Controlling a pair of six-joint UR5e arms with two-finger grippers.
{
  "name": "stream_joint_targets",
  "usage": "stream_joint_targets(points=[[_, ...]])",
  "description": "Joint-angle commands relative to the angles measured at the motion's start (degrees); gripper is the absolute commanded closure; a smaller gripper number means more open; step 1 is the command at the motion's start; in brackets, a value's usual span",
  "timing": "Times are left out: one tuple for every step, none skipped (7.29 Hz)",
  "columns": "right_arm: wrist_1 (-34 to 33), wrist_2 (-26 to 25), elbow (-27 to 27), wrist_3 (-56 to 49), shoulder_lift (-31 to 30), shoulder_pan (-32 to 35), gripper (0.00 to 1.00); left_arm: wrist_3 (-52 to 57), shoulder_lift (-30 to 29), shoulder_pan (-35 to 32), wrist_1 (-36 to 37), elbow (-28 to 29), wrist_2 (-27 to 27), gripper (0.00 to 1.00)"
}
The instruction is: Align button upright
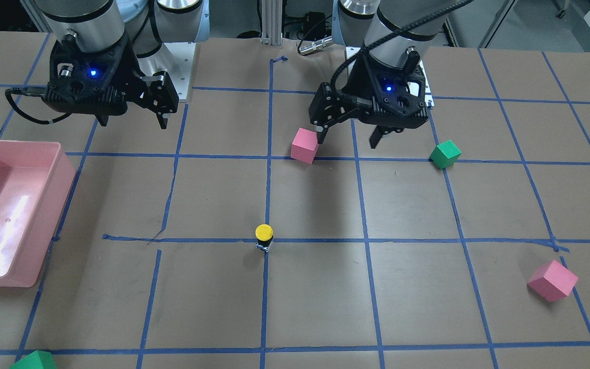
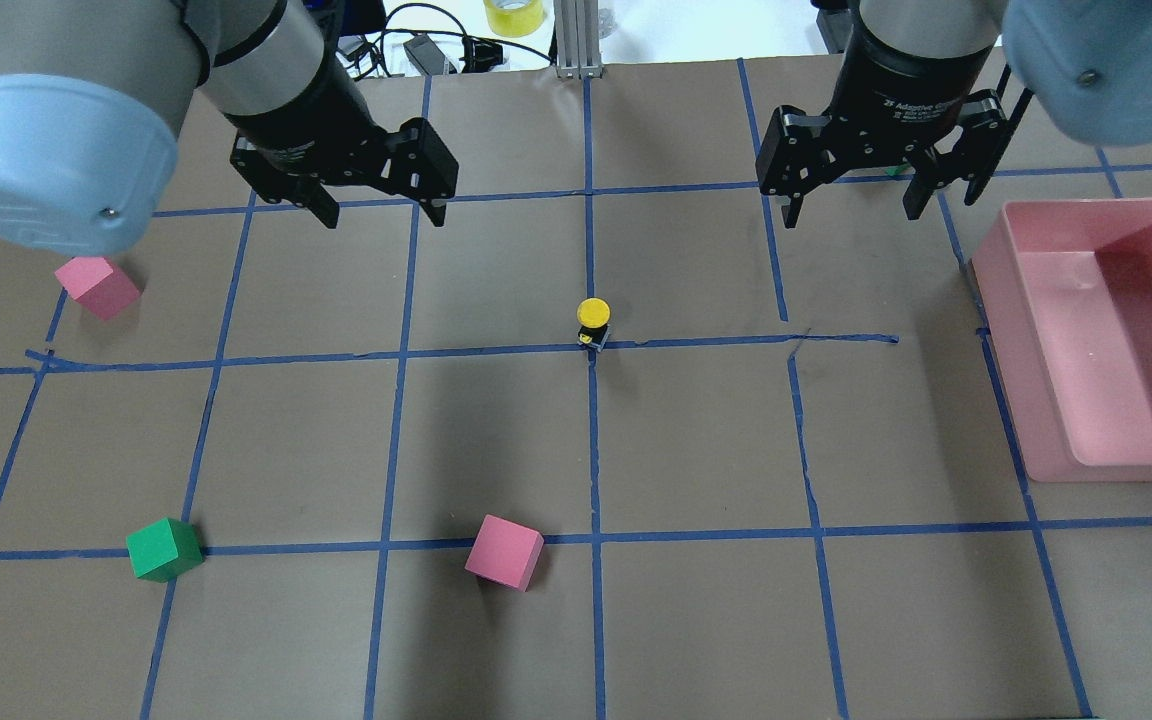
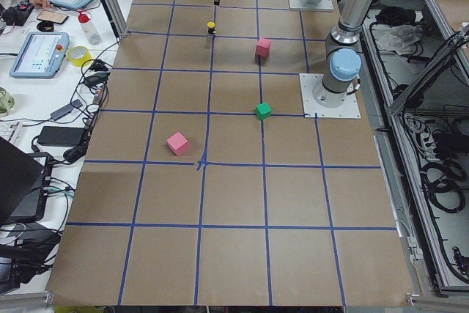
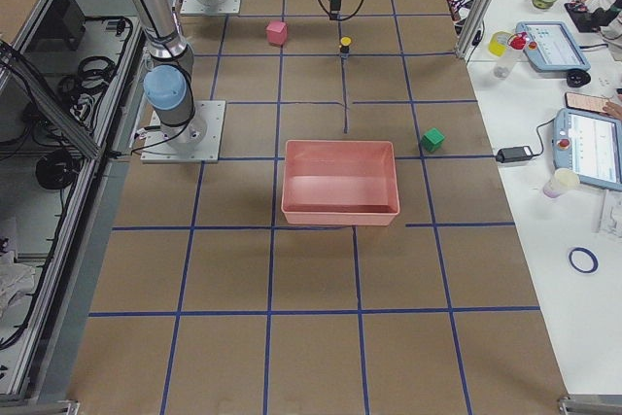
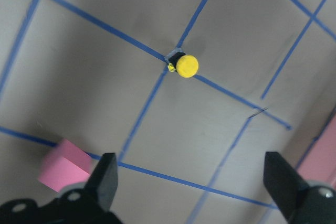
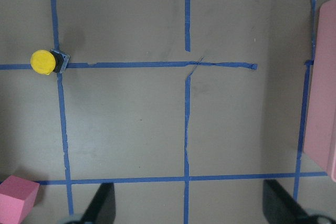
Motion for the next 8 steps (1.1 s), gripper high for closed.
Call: stream_joint_targets(points=[[-0.1, 0.0, 0.0, -0.1, 0.0, 0.0, 0.0, 14.0, 1.0, 5.5, -0.2, 0.8, 2.7, 0.0], [-0.1, 0.0, 0.0, -0.1, 0.0, 0.1, 0.0, 12.3, 1.8, 5.2, -0.5, 0.2, 9.1, 0.0], [-0.1, 0.0, 0.0, -0.3, 0.0, 0.1, 0.0, 5.6, 1.9, 5.1, -0.4, 0.2, 8.9, 0.0], [0.0, 0.1, 0.0, -0.2, -0.1, 0.2, 0.0, -2.2, 1.7, 5.1, -0.4, 0.1, 8.6, 0.0], [0.0, 0.0, 0.0, -0.4, -0.1, 0.2, 0.0, -2.1, 1.5, 5.1, -0.4, 0.1, 7.4, 0.0], [0.1, 0.0, 0.0, -0.7, -0.1, 0.3, 0.0, -3.1, 1.4, 5.1, -0.4, -0.1, 4.3, 0.0], [0.0, 0.0, 0.0, -0.8, -0.1, 0.2, 0.0, -3.5, 1.6, 5.1, -0.5, -0.3, 3.0, 0.0], [-0.1, 0.0, 0.0, -0.7, 0.0, 0.2, 0.0, -4.5, 1.7, 5.1, -0.4, -1.4, 2.4, 0.0]])
